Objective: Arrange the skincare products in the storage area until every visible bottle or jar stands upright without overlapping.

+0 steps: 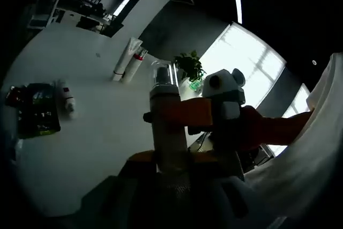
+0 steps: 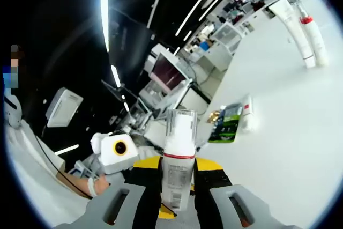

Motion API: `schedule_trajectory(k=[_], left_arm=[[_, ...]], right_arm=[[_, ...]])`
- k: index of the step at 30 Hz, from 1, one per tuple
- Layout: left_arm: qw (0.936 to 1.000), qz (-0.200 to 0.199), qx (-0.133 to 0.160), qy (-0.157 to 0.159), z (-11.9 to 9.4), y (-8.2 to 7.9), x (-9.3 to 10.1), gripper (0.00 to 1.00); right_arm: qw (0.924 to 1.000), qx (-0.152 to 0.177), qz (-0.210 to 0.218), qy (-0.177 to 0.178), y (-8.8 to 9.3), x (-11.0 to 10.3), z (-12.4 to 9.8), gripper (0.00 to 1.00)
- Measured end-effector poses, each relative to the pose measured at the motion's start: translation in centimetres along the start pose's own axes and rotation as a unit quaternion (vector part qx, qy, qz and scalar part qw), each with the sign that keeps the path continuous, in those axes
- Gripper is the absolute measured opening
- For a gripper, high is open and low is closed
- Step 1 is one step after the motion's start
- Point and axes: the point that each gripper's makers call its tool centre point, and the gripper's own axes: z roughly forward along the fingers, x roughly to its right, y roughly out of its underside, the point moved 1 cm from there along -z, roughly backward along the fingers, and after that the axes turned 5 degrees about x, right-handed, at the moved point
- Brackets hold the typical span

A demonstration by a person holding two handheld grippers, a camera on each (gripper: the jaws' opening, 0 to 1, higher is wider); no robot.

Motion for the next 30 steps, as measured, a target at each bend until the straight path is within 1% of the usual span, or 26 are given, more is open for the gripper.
schedule_trajectory(k=[1,2,6,8,9,11,13,14,16,17,19,21,22,25,26,27,29,30], left_arm=[[1.0000,-0.001,-0.003,0.000,-0.1,0.1,0.0,0.17],[1.0000,0.003,-0.002,0.002,-0.1,0.1,0.0,0.18],[0.9997,0.015,0.005,0.018,-0.2,-0.1,0.6,0.19],[0.9992,0.005,0.016,0.038,-0.3,-0.5,1.1,0.20],[0.9980,-0.014,0.021,0.057,-0.4,-0.7,1.6,0.20],[0.9959,-0.032,0.030,0.079,-0.6,-1.1,2.0,0.19],[0.9923,-0.046,0.043,0.107,-0.9,-1.6,2.7,0.19],[0.9894,-0.060,0.048,0.124,-1.0,-1.9,3.2,0.20],[0.9884,-0.066,0.043,0.130,-1.0,-1.7,3.2,0.21],[0.9888,-0.063,0.043,0.129,-0.9,-1.7,3.2,0.23],[0.9874,-0.061,0.049,0.138,-0.9,-1.9,3.6,0.25],[0.9837,-0.067,0.043,0.161,-1.1,-1.7,4.4,0.19],[0.9831,-0.068,0.040,0.165,-1.2,-1.7,4.5,0.20],[0.9851,-0.062,0.045,0.154,-1.1,-1.8,4.0,0.19],[0.9879,-0.052,0.050,0.137,-1.1,-1.9,3.5,0.18],[0.9918,-0.037,0.053,0.110,-0.9,-1.9,2.8,0.18],[0.9957,-0.009,0.046,0.079,-0.7,-1.6,2.0,0.18],[0.9968,0.000,0.045,0.065,-0.6,-1.5,1.8,0.18]], right_arm=[[1.0000,-0.007,-0.004,0.005,0.2,0.0,0.0,0.18],[1.0000,-0.006,-0.006,0.003,0.2,-0.2,0.0,0.17],[0.9998,-0.007,-0.010,-0.014,0.1,-0.7,-0.3,0.16],[0.9995,-0.003,-0.005,-0.030,-0.1,-1.1,-0.6,0.16],[0.9990,-0.003,-0.005,-0.043,-0.3,-1.5,-0.8,0.16],[0.9978,0.000,-0.008,-0.065,-0.5,-2.2,-1.1,0.16],[0.9952,0.006,0.004,-0.097,-0.8,-3.2,-1.5,0.16],[0.9937,0.008,0.010,-0.112,-0.9,-3.7,-1.7,0.16],[0.9931,0.003,0.008,-0.117,-0.6,-4.0,-1.8,0.16],[0.9927,0.001,0.008,-0.121,-0.5,-4.2,-1.8,0.16],[0.9915,-0.005,0.011,-0.130,-0.1,-4.6,-1.9,0.16],[0.9908,-0.006,0.010,-0.135,0.2,-4.9,-1.8,0.16],[0.9901,-0.010,0.010,-0.140,0.4,-5.1,-1.9,0.16],[0.9919,-0.005,0.002,-0.127,0.3,-4.7,-2.0,0.16],[0.9945,-0.003,-0.004,-0.105,0.1,-4.1,-1.8,0.16],[0.9960,-0.005,-0.011,-0.088,0.1,-3.7,-1.8,0.16],[0.9971,-0.012,-0.027,-0.070,0.3,-3.2,-1.7,0.17],[0.9979,-0.015,-0.030,-0.055,0.3,-2.8,-1.5,0.17]])
